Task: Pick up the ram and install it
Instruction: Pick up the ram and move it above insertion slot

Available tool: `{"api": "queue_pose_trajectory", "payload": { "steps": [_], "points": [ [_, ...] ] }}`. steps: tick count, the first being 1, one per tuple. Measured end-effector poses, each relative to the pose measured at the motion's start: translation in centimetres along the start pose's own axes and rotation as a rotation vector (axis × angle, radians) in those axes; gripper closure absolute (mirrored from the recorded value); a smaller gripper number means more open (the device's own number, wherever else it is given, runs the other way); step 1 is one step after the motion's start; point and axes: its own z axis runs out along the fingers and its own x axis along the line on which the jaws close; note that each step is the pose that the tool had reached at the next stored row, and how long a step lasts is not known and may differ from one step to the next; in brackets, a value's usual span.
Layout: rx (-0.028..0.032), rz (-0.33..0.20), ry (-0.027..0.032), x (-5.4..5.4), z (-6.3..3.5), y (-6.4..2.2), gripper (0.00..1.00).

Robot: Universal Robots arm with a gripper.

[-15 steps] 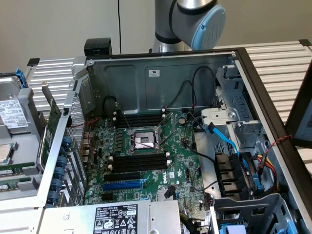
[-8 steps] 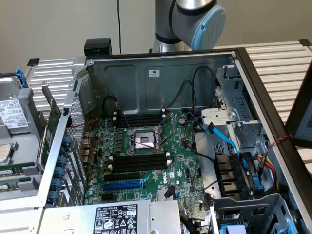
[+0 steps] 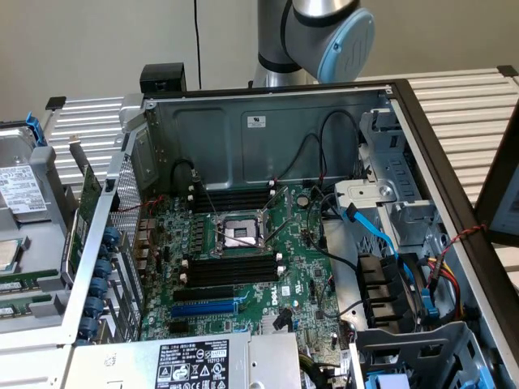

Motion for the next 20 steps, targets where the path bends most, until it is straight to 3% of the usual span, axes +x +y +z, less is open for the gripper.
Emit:
{"api": "queue_pose_trajectory", "payload": {
  "steps": [10,20],
  "points": [
    [0.0003,0.029,0.0007,0.1,1.24,0.04,0.9],
    [-0.0008,0.032,0.0006,0.3,1.73,0.13,0.9]
  ]
}}
